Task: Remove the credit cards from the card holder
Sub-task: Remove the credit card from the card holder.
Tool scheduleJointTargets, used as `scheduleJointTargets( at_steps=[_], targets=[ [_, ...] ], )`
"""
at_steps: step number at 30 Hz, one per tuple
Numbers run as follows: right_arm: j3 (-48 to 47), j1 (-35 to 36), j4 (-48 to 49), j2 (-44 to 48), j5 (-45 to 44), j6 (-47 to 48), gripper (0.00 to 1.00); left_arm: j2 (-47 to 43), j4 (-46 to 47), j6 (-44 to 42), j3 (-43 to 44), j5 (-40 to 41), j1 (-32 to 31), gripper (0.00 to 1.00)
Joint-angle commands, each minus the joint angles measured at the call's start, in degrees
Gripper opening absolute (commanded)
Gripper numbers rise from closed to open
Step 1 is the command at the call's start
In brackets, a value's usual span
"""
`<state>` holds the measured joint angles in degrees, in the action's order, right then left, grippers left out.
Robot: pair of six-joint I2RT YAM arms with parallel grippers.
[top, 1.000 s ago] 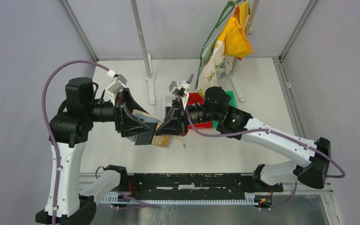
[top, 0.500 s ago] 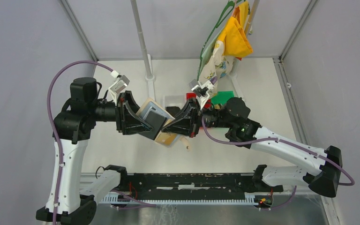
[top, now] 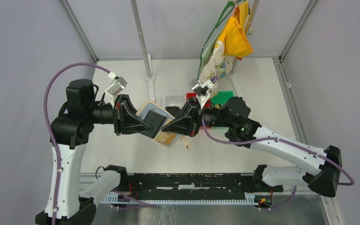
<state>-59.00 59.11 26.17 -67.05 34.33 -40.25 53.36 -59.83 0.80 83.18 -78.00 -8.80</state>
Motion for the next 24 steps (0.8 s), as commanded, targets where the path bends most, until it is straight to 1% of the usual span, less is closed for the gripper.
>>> scheduleJointTargets(
  at_steps=[1, 10, 11, 12, 13, 15, 16, 17, 18, 20, 22, 24],
  targets=[
    [-4.14, 0.14, 3.42, -0.71, 2.85, 0.44, 0.05, 0.17, 3.14, 1.90, 0.67, 0.65, -0.08, 0.02],
    [-5.09, 0.21, 3.05, -1.16, 3.60, 0.50, 0.07, 0.46, 3.14, 1.83, 1.10, 0.74, -0.09, 0.04],
    [-5.14, 0.17, 2.75, -1.09, 3.70, 0.79, 0.09, 0.51, 3.14, 1.87, 1.22, 0.74, -0.09, 0.04],
    [-5.77, 0.21, 1.73, -1.22, 3.75, 1.35, 0.16, 0.49, 3.14, 1.96, 1.37, 0.81, -0.08, 0.03],
    [-6.62, 0.15, -0.73, -1.18, 3.49, 2.98, 0.31, 0.55, 3.14, 2.07, 1.44, 0.96, -0.07, 0.03],
    [-9.98, -0.03, -8.38, -0.80, 1.32, 7.59, 0.55, 0.55, 3.14, 2.14, 1.75, 1.80, -0.09, 0.02],
    [-11.57, -0.30, -12.12, -0.45, -0.18, 10.34, 0.65, 0.52, 3.14, 2.23, 1.79, 2.63, -0.08, 0.02],
    [-13.71, -0.61, -16.74, 0.15, -2.73, 12.50, 0.72, 0.52, 3.14, 2.27, 1.69, 3.76, -0.08, 0.02],
    [-15.36, -0.93, -19.96, 0.88, -5.35, 14.81, 0.77, 0.51, 3.14, 2.28, 1.66, 4.91, -0.08, 0.02],
    [-17.69, -1.92, -25.10, 3.03, -13.05, 17.29, 0.82, 0.73, 3.14, 2.07, 1.42, 7.93, -0.08, 0.02],
    [-18.51, -2.49, -27.98, 5.89, -21.41, 18.80, 0.84, 0.81, 3.50, 2.05, 1.44, 12.36, -0.08, 0.02],
    [-18.05, -2.60, -28.61, 8.37, -27.73, 19.03, 0.80, 1.12, 3.88, 2.15, 1.53, 14.98, -0.09, 0.02]
  ],
)
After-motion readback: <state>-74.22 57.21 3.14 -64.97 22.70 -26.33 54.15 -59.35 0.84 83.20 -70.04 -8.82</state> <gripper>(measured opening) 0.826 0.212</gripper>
